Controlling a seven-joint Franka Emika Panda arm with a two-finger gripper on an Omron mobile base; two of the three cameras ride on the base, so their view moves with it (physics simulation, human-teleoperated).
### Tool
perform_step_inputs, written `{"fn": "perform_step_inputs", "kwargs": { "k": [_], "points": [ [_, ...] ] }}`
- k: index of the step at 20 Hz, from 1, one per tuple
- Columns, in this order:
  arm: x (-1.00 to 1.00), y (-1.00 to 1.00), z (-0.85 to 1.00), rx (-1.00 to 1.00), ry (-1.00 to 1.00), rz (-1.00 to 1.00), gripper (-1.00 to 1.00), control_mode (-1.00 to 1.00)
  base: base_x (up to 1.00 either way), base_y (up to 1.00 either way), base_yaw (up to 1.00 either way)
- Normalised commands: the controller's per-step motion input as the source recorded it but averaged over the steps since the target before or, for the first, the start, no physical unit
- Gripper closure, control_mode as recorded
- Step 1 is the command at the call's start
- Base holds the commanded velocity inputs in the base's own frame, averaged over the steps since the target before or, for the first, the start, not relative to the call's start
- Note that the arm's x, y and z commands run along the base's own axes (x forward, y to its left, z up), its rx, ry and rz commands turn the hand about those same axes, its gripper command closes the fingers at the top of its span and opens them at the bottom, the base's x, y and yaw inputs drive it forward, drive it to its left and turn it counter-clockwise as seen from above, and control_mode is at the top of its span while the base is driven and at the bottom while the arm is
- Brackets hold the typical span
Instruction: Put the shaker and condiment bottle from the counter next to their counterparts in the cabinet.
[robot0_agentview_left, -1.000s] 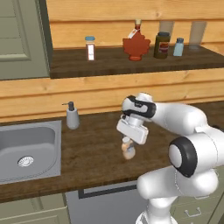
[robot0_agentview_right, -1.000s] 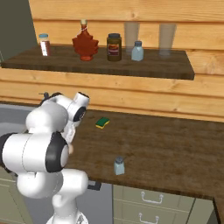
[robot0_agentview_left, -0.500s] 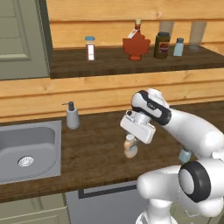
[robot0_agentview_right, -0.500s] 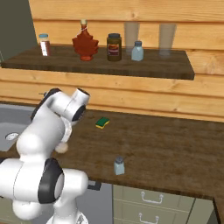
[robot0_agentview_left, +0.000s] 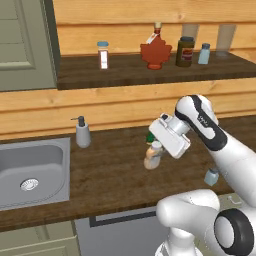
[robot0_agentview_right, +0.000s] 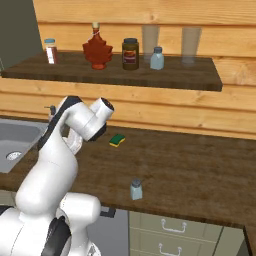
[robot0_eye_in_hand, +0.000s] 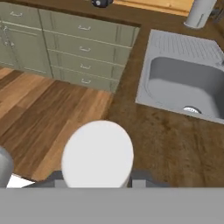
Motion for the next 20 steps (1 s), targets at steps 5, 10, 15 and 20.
{"fn": "perform_step_inputs", "kwargs": {
  "k": [5,10,15,20],
  "points": [
    [0.0,-0.12,0.74,0.16,0.0,-0.23,1.0,-1.0,0.0,0.0,0.0],
    [0.0,0.0,0.86,0.07,0.0,-0.26,1.0,-1.0,0.0,0.0,0.0],
    [0.0,0.0,0.82,0.0,0.0,-0.27,1.0,-1.0,0.0,0.0,0.0],
    [-0.05,0.0,0.55,-0.07,0.05,-0.27,1.0,-1.0,0.0,0.0,0.0]
  ]
}}
